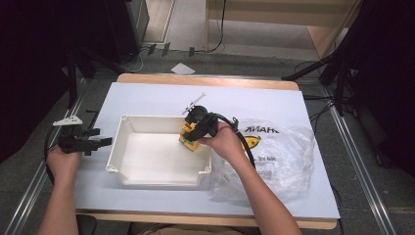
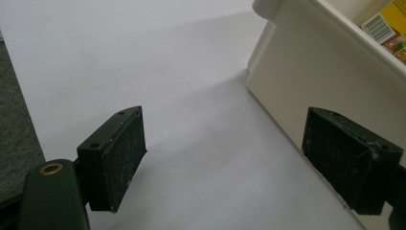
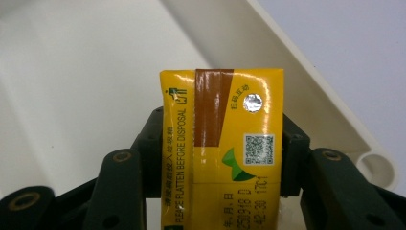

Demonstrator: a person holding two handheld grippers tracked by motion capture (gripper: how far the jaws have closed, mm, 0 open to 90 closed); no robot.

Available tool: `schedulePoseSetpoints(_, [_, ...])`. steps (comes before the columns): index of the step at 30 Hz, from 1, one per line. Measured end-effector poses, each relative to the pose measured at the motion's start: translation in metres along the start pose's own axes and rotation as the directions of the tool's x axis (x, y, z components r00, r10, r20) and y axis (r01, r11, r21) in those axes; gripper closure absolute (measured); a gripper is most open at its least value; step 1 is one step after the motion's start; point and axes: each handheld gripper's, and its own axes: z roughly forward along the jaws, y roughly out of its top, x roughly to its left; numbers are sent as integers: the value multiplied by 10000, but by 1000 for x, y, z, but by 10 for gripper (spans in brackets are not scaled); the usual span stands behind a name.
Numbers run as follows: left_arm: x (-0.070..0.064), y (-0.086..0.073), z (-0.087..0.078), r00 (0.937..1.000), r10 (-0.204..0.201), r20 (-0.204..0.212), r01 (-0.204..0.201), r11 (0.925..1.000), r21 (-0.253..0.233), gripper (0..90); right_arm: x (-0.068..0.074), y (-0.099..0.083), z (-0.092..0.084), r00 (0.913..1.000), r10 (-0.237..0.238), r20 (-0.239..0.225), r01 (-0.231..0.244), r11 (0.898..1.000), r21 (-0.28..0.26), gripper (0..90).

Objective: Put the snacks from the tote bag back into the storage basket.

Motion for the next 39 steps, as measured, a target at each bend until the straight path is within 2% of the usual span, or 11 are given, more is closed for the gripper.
schedulePoseSetpoints(6, [0,0,0,10000,0,10,0,10000,-19,161,-1,0,-1,9999,85,-63,-85,10000,-7,517])
schedulePoseSetpoints(13, [0,0,0,10000,-2,17,2,10000,0,161,3,0,6,9999,72,139,-68,9995,-293,501])
schedulePoseSetpoints(15, [0,0,0,10000,2,2,-2,10000,-25,161,3,1,7,9993,253,279,-247,9994,-240,460])
schedulePoseSetpoints(21, [1,0,0,10000,-11,13,11,10000,-11,161,1,1,4,9989,371,285,-365,9991,-218,454])
schedulePoseSetpoints(29, [1,0,0,10000,-19,38,19,10000,-3,161,0,3,-19,9987,507,72,-503,9976,-485,447])
schedulePoseSetpoints(31, [1,0,0,10000,-17,70,16,10000,6,161,1,3,-30,9994,349,72,-344,9978,-562,447])
schedulePoseSetpoints(39, [1,-1,-1,10000,-68,9,68,10000,-38,161,6,3,-54,9999,143,1,-143,9968,-793,452])
